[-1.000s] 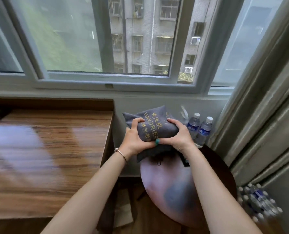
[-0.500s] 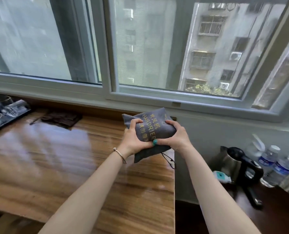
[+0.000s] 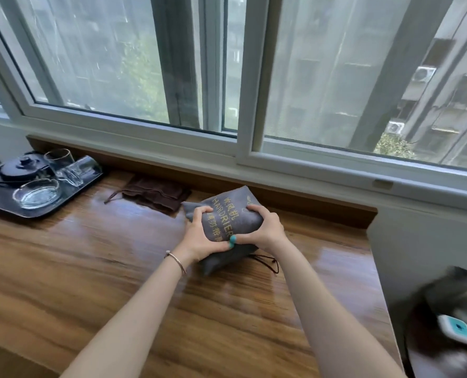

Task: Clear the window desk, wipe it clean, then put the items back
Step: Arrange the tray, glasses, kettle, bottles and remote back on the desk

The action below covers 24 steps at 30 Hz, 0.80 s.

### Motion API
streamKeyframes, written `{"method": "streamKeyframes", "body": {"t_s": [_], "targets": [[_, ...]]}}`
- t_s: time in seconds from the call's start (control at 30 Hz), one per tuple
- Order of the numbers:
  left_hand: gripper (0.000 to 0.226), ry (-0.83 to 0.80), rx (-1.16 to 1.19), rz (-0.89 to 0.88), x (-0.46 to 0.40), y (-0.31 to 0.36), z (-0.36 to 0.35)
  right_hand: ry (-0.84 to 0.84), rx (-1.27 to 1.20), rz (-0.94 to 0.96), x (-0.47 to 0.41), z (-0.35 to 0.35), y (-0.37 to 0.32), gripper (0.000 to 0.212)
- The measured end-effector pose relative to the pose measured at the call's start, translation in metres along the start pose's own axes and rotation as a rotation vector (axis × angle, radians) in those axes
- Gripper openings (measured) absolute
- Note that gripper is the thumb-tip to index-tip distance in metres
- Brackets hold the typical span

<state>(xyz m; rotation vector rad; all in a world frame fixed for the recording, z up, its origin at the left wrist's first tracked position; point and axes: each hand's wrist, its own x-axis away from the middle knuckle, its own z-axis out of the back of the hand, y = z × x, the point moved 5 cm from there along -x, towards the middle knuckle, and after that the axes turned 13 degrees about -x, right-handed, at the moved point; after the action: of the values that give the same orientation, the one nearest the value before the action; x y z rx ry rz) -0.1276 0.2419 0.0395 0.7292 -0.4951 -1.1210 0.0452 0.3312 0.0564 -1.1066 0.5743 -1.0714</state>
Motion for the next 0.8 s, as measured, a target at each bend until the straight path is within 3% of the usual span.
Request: {"method": "streamKeyframes", "body": {"t_s": [0.2, 0.37, 0.8], "targets": [[0.095, -0.014, -0.004, 0.045, -0.008, -0.046, 0.007, -0.041, 0.083, 0.012, -0.028, -0.036, -0.005, 0.091], [0.092, 0.019, -0.305, 0.079, -0.016, -0.052, 0.013, -0.042, 0.072, -0.032, -0.033, -0.045, 0.005, 0.089], [0.094, 0.045, -0.334, 0.086, -0.017, -0.052, 0.011, 0.009, 0.085, 0.051, -0.024, -0.047, 0.025, 0.091]]}}
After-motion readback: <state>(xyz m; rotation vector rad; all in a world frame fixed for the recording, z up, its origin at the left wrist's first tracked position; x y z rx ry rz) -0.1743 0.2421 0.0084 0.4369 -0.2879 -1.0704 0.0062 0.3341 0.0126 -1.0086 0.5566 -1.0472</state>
